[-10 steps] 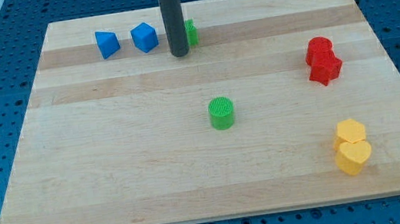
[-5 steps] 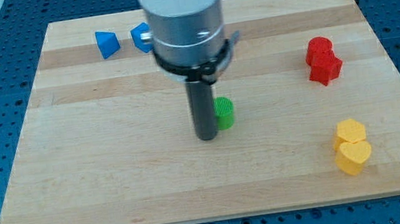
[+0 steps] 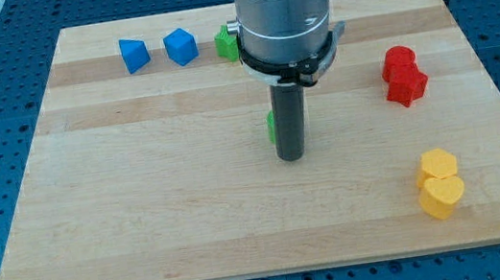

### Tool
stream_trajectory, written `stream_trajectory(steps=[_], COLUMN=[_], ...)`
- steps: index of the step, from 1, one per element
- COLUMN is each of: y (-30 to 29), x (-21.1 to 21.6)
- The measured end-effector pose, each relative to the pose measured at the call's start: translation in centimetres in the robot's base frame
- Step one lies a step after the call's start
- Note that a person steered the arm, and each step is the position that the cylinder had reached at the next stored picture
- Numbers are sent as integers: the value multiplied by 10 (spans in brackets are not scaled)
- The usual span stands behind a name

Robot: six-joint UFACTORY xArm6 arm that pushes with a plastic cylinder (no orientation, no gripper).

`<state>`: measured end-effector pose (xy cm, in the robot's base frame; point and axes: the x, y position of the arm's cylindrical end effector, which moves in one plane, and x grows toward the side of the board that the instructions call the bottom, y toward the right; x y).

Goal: Slide the green circle towards green star

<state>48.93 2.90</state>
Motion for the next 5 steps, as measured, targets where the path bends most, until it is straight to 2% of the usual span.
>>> stream_trajectory(steps=[5], y=[0], x=[-88])
